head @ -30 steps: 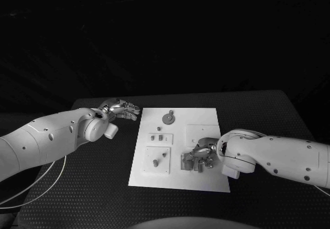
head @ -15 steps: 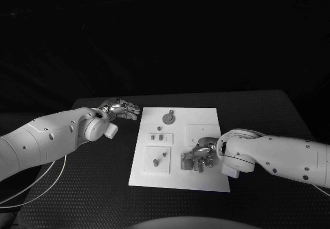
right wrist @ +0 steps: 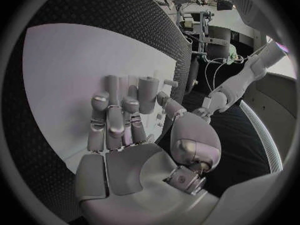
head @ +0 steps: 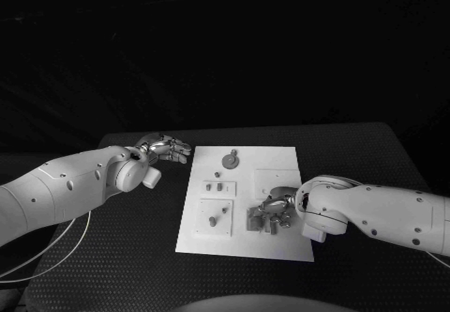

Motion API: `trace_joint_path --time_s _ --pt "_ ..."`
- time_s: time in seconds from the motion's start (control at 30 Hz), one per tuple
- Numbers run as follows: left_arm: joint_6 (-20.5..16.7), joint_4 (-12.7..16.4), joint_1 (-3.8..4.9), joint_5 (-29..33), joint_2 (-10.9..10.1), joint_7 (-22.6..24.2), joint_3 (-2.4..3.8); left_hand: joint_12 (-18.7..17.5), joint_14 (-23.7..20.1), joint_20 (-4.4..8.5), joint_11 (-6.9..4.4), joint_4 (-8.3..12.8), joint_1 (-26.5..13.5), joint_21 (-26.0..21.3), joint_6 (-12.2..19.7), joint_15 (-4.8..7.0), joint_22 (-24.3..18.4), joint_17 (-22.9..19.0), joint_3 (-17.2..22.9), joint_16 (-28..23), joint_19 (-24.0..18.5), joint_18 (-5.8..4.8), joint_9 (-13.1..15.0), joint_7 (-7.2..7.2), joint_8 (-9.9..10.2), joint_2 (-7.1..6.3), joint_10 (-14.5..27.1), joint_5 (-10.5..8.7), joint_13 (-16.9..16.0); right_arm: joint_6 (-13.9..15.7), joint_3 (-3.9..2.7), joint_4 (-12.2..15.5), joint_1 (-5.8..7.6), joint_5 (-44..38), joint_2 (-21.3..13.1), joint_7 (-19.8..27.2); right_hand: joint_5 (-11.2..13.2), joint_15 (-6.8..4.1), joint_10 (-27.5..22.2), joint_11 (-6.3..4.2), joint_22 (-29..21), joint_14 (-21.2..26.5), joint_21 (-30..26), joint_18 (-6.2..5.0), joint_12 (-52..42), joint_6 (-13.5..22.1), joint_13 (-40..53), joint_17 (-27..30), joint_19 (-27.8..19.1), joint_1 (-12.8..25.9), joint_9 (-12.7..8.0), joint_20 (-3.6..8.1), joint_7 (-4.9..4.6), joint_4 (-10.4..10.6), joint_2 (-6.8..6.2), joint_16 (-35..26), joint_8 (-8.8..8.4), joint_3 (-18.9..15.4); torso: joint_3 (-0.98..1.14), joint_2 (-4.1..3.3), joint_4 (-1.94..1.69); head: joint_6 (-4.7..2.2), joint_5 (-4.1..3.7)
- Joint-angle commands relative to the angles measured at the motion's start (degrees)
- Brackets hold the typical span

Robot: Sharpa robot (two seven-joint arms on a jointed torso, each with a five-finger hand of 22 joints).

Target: Assemble the parts on the task board

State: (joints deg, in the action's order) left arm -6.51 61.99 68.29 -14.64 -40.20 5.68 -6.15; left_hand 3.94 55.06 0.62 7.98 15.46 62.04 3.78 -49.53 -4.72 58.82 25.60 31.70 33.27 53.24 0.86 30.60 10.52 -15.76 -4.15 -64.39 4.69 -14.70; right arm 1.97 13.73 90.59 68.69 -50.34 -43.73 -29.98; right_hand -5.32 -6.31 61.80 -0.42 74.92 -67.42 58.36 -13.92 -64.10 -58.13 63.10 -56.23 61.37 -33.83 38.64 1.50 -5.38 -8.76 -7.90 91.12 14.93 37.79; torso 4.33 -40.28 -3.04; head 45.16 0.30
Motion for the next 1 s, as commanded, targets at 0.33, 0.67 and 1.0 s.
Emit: trace_joint_path --time_s 0.33,0.67,1.0 --pt "0.8 0.1 0.04 0.3 0.0 0.3 0.03 0.1 0.0 0.01 0.16 -0.3 -0.6 0.2 0.4 -0.37 -0.1 0.1 0.0 -0.4 -0.4 -0.08 0.0 -0.15 -0.4 0.10 0.2 0.40 0.1 -0.6 0.34 -0.1 -0.57 -0.4 0.1 -0.1 0.0 0.03 -0.6 -0.07 0.8 0.6 -0.1 -1.08 -0.4 0.7 -0.2 0.3 -0.1 -0.3 -0.1 0.41 -0.42 1.3 -1.85 -0.4 -0.35 0.5 0.00 0.00 0.01 0.01 0.01" --pt "0.7 0.1 0.04 0.3 0.0 0.3 0.03 0.1 -0.1 0.01 0.17 -0.3 -0.6 0.2 0.4 -0.38 -0.1 0.2 0.1 -0.4 -0.4 -0.08 0.0 -0.15 -0.4 0.10 0.3 0.41 0.1 -0.1 0.34 0.2 -0.60 -1.5 -0.2 0.5 0.0 0.04 -0.6 -0.06 0.8 0.7 -0.1 -1.08 -0.5 0.7 -0.2 0.4 -0.1 -0.7 -0.1 0.44 -0.43 1.7 -2.04 -0.5 -0.35 0.8 0.00 0.00 0.02 0.09 0.01" --pt "0.8 0.0 0.04 0.3 0.1 0.3 0.03 0.1 0.0 0.00 0.17 -0.3 -0.6 0.2 0.4 -0.38 -0.1 0.2 0.1 -0.5 -0.4 -0.08 0.0 -0.15 -0.4 0.13 0.3 0.42 0.1 1.4 0.25 2.2 -0.45 -3.4 -3.0 3.3 0.0 -0.07 -0.5 -0.19 0.9 0.4 0.0 -1.08 -0.7 0.4 -0.4 0.2 0.0 -2.2 0.3 0.44 -0.29 0.0 -0.16 -0.5 -0.06 0.0 0.03 0.03 0.02 -0.13 -0.14"
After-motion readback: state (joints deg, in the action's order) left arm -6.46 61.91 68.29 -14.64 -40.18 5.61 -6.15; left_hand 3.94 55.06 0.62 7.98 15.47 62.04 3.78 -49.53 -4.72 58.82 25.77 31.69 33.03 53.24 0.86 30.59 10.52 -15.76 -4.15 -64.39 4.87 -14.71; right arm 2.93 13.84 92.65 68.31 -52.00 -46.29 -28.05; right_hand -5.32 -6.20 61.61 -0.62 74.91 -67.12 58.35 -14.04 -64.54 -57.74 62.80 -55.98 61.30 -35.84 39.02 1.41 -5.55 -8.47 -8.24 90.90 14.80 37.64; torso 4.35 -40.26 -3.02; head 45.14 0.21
